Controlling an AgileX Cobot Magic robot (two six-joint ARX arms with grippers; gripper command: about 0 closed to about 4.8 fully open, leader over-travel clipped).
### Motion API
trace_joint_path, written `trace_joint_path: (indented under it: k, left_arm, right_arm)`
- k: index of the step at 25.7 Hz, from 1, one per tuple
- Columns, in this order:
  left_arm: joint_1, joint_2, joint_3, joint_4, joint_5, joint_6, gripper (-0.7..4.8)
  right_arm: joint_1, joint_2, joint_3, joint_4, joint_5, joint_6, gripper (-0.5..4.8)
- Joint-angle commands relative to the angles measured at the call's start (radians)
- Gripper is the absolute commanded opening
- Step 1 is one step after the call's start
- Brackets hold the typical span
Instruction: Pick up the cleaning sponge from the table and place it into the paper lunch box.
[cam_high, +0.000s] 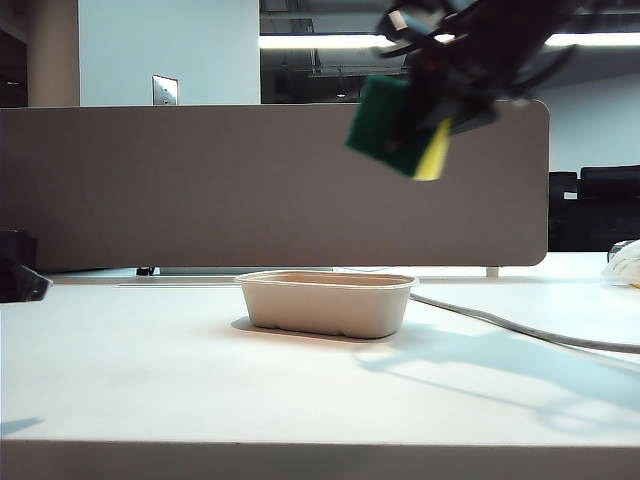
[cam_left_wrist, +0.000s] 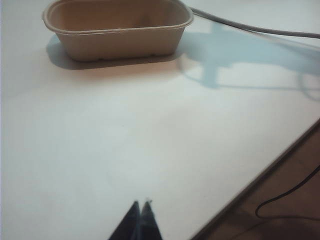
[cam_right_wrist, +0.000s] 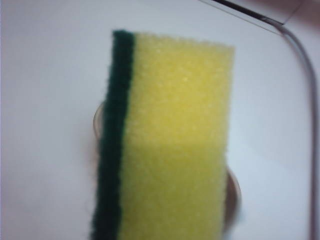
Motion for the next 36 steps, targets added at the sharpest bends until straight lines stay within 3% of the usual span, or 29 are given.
trace_joint_path:
  k: [1, 3, 4, 5, 6, 7, 8, 12, 13, 15, 16, 21, 24, 30, 36]
  left_arm:
    - [0.0, 0.0, 0.001, 0.011, 0.002, 0.002, -0.05]
    - [0.0, 0.0, 0.001, 0.011, 0.003, 0.002, -0.05]
    - [0.0, 0.0, 0.001, 0.011, 0.002, 0.001, -0.05]
    - [0.0, 0.0, 0.001, 0.011, 0.002, 0.002, -0.05]
    - [0.0, 0.0, 0.001, 0.01, 0.003, 0.001, -0.05]
    - [0.0, 0.0, 0.001, 0.011, 0.001, 0.002, -0.05]
    - [0.0, 0.0, 0.001, 0.01, 0.0, 0.001, -0.05]
    - [0.0, 0.0, 0.001, 0.011, 0.002, 0.001, -0.05]
    - [0.001, 0.0, 0.001, 0.011, 0.001, 0.002, -0.05]
    - [0.006, -0.019, 0.001, 0.01, 0.002, 0.002, -0.05]
    - [0.03, -0.043, 0.001, 0.011, 0.014, 0.001, -0.05]
    - [0.27, -0.12, 0.001, 0.011, 0.051, 0.001, -0.05]
    - [0.427, -0.153, 0.001, 0.011, 0.051, 0.001, -0.05]
    - [0.634, -0.209, 0.001, 0.014, 0.051, 0.001, -0.05]
    - [0.662, -0.209, 0.001, 0.011, 0.048, 0.001, -0.05]
  right_arm:
    - [0.001, 0.199, 0.163, -0.082, -0.1, -0.001, -0.09]
    - [0.012, 0.318, 0.275, -0.157, -0.139, -0.012, -0.08]
    - [0.016, 0.366, 0.325, -0.187, -0.139, -0.026, 0.32]
    - [0.018, 0.39, 0.352, -0.201, -0.136, -0.026, 1.01]
    - [0.026, 0.417, 0.383, -0.221, -0.121, -0.027, 2.34]
    - [0.026, 0.428, 0.4, -0.238, -0.101, -0.029, 3.15]
    - [0.026, 0.432, 0.409, -0.244, -0.085, -0.032, 3.62]
    - [0.024, 0.413, 0.41, -0.258, -0.084, -0.043, 4.31]
    - [0.025, 0.401, 0.41, -0.267, -0.091, -0.05, 4.19]
    - [0.03, 0.351, 0.41, -0.305, -0.106, -0.067, 0.55]
    - [0.034, 0.307, 0.41, -0.338, -0.119, -0.087, 0.0]
    - [0.042, 0.082, 0.404, -0.454, -0.103, -0.096, -0.1]
    - [0.077, -0.053, 0.403, -0.474, 0.043, -0.077, -0.09]
    - [0.216, -0.232, 0.37, -0.439, 0.328, -0.043, -0.1]
    - [0.315, -0.402, 0.122, -0.274, 0.439, 0.048, -0.09]
